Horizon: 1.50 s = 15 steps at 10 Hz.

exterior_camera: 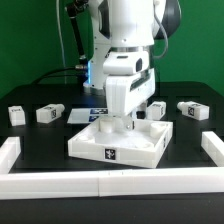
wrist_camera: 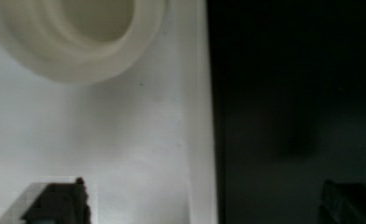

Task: Assemble square table

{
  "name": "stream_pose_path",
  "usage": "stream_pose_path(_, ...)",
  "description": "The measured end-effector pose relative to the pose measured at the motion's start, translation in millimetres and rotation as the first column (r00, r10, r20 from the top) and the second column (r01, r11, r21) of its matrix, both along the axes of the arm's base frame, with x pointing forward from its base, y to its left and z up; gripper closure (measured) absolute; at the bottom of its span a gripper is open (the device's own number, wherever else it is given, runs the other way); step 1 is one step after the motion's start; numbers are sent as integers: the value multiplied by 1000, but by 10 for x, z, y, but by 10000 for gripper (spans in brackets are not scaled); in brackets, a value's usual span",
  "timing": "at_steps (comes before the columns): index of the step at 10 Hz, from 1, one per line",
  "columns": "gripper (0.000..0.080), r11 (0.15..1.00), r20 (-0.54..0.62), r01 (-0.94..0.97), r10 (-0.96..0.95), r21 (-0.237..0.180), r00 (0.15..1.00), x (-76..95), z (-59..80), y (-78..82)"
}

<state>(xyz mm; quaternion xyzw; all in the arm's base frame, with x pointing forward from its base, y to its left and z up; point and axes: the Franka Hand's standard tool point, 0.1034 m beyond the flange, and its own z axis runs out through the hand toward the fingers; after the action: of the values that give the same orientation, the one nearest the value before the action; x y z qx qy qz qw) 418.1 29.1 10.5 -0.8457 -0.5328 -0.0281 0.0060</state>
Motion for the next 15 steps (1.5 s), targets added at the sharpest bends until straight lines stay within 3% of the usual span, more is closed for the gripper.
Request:
stream_pose_path(2,150,1000,-1,1,-1,1,1000,6,-28,3)
stream_pose_path(3,261,1000,-2,2,-1,2,1000,1,-35,3)
stream_pose_path(4,261,1000,-3,2,-2,2,1000,-1,-37,3)
stream_pose_path(6,535,1000,-3,2,-2,2,1000,-3,-39,2)
stream_pose_path(7,535,1000,-4,2,-2,2,1000,-4,-40,3)
stream_pose_path(8,712,1000,-4,2,-2,2,1000,-5,-41,4)
stream_pose_path(9,749,1000,-4,4,-4,2,1000,-6,-42,0)
stream_pose_path(15,749,999,-10,-52,52,-3,999,6,-39,-5)
